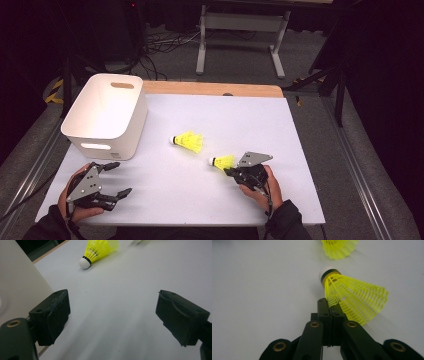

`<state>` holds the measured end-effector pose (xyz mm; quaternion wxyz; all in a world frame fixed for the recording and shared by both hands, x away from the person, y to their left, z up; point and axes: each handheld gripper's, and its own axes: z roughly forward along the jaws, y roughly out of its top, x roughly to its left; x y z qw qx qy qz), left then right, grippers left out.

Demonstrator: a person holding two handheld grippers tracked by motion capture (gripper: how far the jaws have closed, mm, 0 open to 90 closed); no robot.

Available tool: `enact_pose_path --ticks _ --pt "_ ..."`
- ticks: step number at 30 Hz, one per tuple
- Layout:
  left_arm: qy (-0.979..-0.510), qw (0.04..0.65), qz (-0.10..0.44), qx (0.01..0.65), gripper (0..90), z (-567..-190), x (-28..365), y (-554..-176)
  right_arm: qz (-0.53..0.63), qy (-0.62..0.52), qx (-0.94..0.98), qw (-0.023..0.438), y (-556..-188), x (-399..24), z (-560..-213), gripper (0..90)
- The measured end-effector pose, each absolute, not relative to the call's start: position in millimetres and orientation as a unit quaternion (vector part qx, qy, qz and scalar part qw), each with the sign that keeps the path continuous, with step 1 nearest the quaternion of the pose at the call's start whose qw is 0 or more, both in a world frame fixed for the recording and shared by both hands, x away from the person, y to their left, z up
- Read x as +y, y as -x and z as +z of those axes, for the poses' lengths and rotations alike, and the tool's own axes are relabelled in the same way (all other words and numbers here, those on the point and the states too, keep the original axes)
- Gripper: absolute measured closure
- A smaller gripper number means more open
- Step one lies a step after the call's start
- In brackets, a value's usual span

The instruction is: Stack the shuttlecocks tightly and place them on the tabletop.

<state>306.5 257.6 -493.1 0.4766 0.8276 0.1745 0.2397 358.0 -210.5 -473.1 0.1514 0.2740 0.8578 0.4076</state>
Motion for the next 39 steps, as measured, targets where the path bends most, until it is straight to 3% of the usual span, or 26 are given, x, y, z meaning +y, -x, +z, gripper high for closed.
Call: enact_pose_path --ticks 13,24,39 --pt "-0.828 0.477 0.238 0.173 13.2 -493 257 -307 0.436 -0.267 0.843 0.166 -374 -198 -461 90.0" --pt "-0.829 0.477 0.235 0.174 13.2 -494 257 -308 0.429 -0.277 0.848 0.143 -412 -183 -467 90.0" --pt "-0.833 0.475 0.230 0.166 13.7 -495 256 -308 0.412 -0.253 0.867 0.121 -433 -154 -472 90.0"
